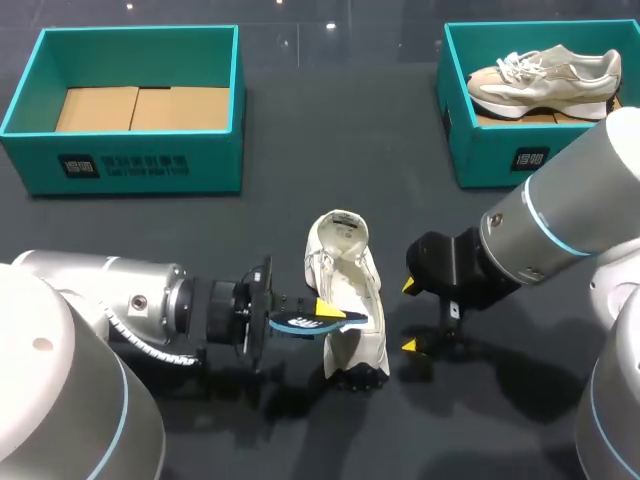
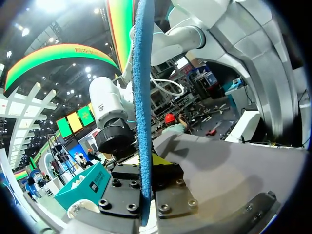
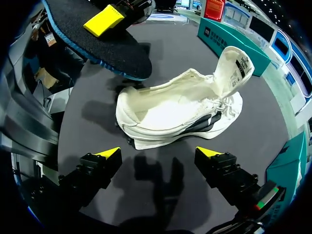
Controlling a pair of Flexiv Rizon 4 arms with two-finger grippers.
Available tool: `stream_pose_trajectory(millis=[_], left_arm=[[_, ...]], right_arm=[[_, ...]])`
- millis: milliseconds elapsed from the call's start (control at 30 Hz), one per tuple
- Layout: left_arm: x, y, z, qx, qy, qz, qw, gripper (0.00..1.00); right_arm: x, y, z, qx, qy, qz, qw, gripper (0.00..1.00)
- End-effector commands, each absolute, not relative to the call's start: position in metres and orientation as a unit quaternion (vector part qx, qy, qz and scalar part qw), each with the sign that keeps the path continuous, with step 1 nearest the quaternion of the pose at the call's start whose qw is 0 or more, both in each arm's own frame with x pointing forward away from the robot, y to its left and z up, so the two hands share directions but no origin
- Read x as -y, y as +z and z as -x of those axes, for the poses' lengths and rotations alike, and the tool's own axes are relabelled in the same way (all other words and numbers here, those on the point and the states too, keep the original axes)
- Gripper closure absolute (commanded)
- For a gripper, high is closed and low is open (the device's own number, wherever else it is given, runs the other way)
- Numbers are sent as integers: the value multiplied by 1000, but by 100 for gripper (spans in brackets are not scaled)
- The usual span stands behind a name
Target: Take the shoe out of the shoebox, open the shoe tongue, remove and reinsert the insole, then place the shoe into the shoebox
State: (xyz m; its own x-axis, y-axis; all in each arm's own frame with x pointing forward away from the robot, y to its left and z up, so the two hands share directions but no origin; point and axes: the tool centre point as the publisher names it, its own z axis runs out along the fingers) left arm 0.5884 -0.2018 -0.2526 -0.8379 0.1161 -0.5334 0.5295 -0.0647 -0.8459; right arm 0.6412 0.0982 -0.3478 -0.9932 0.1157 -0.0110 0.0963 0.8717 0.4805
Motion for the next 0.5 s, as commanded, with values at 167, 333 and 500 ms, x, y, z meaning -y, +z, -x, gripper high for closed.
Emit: stream_pose_trajectory(millis=[167, 333, 500], left_arm=[[220, -260, -605, -656, -697, -247, 153, 100], [224, -264, -606, -657, -699, -246, 142, 100], [226, -267, -607, -659, -698, -246, 133, 100]], right_arm=[[-105, -352, -650, -973, 227, -37, 12, 0], [-107, -353, -655, -972, 235, -25, 9, 0], [-108, -355, -658, -972, 234, -17, 7, 0]])
